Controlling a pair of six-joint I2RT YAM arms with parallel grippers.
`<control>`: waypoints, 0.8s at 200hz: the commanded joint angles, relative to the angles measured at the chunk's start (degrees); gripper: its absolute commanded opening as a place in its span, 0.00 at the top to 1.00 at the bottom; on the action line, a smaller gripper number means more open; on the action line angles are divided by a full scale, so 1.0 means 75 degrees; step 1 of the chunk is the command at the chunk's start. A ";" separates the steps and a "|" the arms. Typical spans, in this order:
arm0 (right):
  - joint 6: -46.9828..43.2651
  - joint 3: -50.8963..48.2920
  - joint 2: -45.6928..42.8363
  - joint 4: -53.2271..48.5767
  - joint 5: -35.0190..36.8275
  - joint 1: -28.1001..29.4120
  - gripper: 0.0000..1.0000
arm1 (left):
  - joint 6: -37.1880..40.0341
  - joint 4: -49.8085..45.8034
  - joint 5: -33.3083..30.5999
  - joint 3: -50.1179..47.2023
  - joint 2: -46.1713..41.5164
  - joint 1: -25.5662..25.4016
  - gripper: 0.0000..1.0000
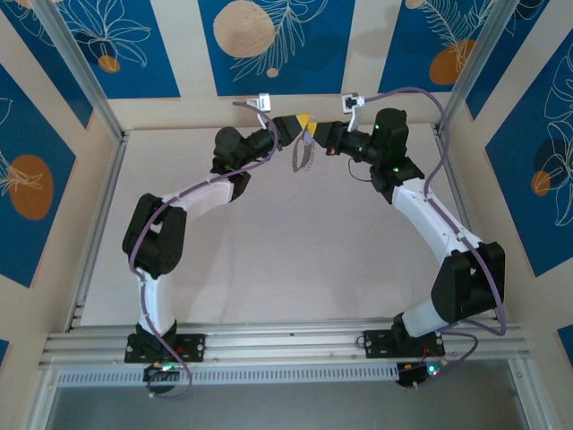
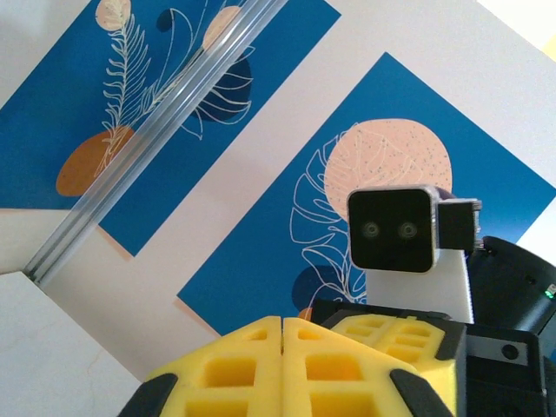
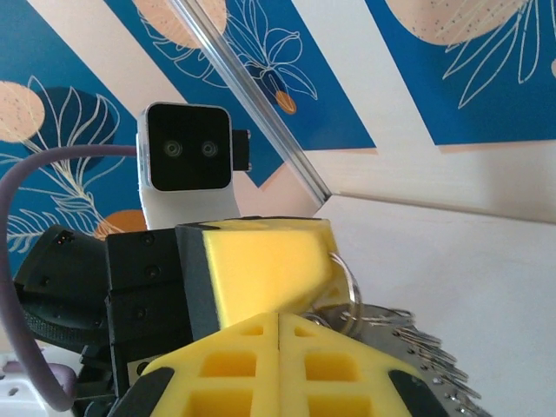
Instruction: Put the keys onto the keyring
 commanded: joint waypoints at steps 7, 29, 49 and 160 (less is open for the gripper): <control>0.0816 -0.0409 0.0005 0.0722 -0.0339 -0.0371 1.00 | 0.0088 0.0390 0.0059 0.0251 -0.0245 -0.0062 1.00; 0.0872 -0.0459 0.0012 0.0780 -0.0355 -0.0432 1.00 | 0.0088 0.0403 0.0059 0.0251 -0.0253 -0.0066 1.00; 0.0919 -0.0469 0.0053 0.0825 -0.0351 -0.0445 1.00 | 0.0078 0.0408 0.0082 0.0262 -0.0253 -0.0071 1.00; 0.2491 -0.0467 0.0836 0.2339 -0.1155 -0.0413 1.00 | 0.0041 0.0411 0.0119 0.0333 -0.0206 -0.0095 1.00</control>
